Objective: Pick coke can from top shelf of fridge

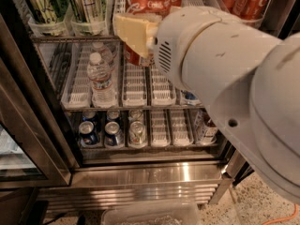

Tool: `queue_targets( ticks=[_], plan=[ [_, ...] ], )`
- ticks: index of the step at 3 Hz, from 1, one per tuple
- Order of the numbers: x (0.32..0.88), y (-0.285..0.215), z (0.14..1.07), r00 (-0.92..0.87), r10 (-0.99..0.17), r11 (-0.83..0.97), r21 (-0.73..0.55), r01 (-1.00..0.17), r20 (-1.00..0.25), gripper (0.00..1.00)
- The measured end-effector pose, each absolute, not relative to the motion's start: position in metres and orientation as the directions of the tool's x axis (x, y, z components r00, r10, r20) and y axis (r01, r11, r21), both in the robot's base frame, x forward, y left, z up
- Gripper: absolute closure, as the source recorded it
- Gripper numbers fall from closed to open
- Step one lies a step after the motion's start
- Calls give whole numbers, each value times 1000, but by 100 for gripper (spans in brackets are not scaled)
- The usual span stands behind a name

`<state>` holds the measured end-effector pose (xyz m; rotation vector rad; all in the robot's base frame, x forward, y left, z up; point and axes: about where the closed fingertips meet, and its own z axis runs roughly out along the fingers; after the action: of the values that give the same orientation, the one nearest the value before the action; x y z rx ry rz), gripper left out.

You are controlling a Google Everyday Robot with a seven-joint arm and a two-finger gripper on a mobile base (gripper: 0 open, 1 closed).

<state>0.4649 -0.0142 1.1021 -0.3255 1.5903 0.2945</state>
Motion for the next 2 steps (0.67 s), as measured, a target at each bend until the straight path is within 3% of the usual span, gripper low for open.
queue_targets(
  ticks=[2],
  plan=[
    [457, -6, 986, -280, 47, 916, 153, -371, -959, 100]
  ],
)
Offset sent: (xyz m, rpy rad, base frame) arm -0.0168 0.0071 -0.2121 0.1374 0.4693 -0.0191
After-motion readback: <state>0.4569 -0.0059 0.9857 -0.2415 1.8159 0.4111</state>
